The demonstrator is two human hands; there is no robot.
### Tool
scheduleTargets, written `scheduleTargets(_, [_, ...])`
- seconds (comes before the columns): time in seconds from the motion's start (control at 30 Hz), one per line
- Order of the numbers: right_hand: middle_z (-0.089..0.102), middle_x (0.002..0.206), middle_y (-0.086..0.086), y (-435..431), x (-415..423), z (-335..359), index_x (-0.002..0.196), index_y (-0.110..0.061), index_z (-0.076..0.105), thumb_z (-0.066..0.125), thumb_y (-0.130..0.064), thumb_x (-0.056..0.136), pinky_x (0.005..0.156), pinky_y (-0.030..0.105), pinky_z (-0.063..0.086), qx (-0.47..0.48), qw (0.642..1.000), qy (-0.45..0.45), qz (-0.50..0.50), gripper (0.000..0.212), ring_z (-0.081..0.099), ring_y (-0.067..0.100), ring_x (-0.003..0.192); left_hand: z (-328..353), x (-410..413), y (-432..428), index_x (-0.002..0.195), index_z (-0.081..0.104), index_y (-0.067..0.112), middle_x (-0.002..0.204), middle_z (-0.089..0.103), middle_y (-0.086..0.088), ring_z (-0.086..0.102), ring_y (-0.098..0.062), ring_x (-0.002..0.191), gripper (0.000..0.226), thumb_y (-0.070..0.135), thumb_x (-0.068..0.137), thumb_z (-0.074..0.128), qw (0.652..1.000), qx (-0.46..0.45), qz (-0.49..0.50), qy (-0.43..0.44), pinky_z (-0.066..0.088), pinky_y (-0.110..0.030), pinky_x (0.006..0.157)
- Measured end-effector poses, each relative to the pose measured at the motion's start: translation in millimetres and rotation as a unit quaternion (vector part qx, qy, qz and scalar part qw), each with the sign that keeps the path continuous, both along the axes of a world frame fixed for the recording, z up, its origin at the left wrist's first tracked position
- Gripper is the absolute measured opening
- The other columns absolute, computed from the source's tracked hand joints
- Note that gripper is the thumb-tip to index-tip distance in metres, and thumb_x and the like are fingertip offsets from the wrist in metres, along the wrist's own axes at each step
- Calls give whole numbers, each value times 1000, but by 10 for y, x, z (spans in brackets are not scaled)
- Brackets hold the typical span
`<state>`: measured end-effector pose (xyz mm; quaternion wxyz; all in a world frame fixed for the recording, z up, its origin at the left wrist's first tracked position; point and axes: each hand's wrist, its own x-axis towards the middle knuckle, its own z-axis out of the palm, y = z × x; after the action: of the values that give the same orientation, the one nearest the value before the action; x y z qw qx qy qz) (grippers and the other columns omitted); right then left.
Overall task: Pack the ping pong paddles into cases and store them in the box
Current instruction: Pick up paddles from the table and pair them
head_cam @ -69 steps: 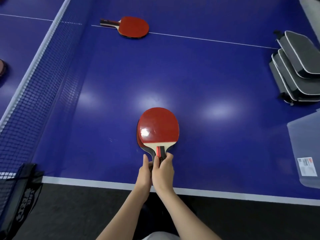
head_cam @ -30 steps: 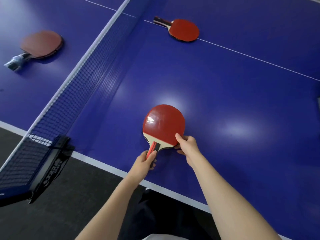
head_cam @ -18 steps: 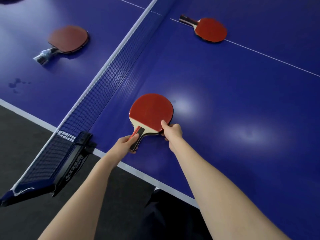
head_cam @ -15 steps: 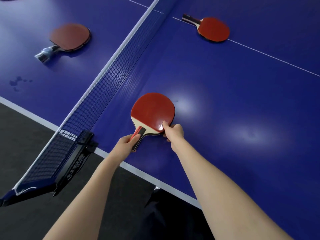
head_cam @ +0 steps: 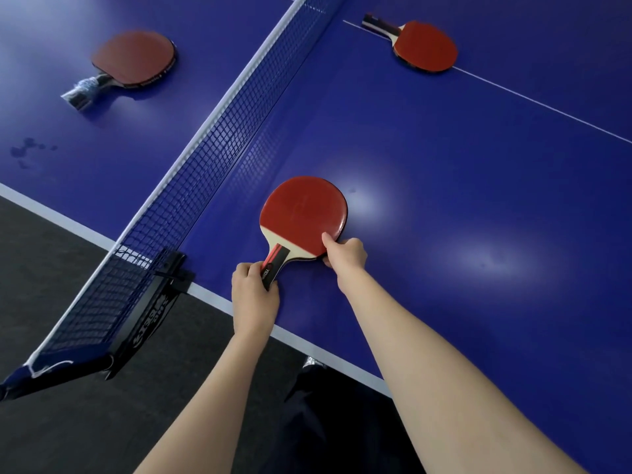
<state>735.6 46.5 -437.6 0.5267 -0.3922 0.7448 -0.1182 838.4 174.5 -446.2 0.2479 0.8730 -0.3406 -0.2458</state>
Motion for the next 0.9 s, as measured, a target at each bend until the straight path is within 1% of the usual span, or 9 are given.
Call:
scheduleTargets(0.1, [64,113,19,41,5,9,102,-1,55,62,-33,88,79,41,54,-36,999,21,22,35,65,34,100,-19,-25,0,117,60,4,111,51,-7,46,-23,104,30,7,88,60,1000,6,-4,-25,43,-36,89])
scheduleTargets(0.17, [64,113,16,69,-26,24,108,0,56,60,-33,90,81,41,54,-49,997,30,58,37,63,31,102,-16,-20,3,121,57,3,114,50,-9,46,-24,106,35,9,87,61,999,17,-12,-30,42,-37,92])
scheduleTargets(0.27, [60,119,10,106,-138,64,117,-6,55,55,-32,93,88,39,50,-84,987,39,128,36,57,26,109,30,-9,24,137,44,5,129,45,-11,43,-28,118,61,20,84,69,997,49,-43,-48,37,-41,101])
scheduleTargets(0.33, [55,126,10,125,-259,99,124,-7,52,52,-32,95,92,38,47,-112,975,55,183,37,53,25,115,90,-10,27,143,34,6,139,39,-13,39,-32,127,74,26,82,72,993,55,-69,-84,34,-44,104])
scheduleTargets(0.43, [48,134,11,156,-510,149,134,-5,45,49,-31,97,101,40,41,-163,941,110,275,44,46,27,124,212,-40,-16,145,32,6,147,35,-14,33,-32,135,75,29,84,69,980,29,-134,-146,31,-47,108])
scheduleTargets(0.57, [39,147,11,196,-934,253,144,-6,33,44,-33,100,107,40,36,-181,884,196,384,53,37,27,134,373,-165,-189,146,33,9,153,31,-9,27,-28,142,67,36,91,61,941,37,-276,-191,25,-43,113])
scheduleTargets(0.73, [35,149,10,245,-1544,414,144,-7,31,41,-35,101,110,39,33,-161,833,281,448,53,33,26,137,514,-484,-553,147,29,13,155,26,-4,18,-23,145,62,42,96,49,888,83,-410,-192,18,-38,116])
scheduleTargets(0.8, [34,150,10,274,-1810,498,146,-7,29,41,-36,101,111,39,32,-143,828,303,450,55,31,26,139,575,-675,-699,146,30,13,154,27,-3,19,-21,144,62,43,96,48,863,98,-453,-199,18,-36,115])
scheduleTargets(0.9, [38,148,10,340,-2238,620,145,-8,31,42,-36,100,109,40,34,-122,842,326,413,54,36,27,136,673,-1020,-903,144,32,13,151,31,-3,25,-21,141,58,43,97,47,830,116,-506,-204,23,-36,113])
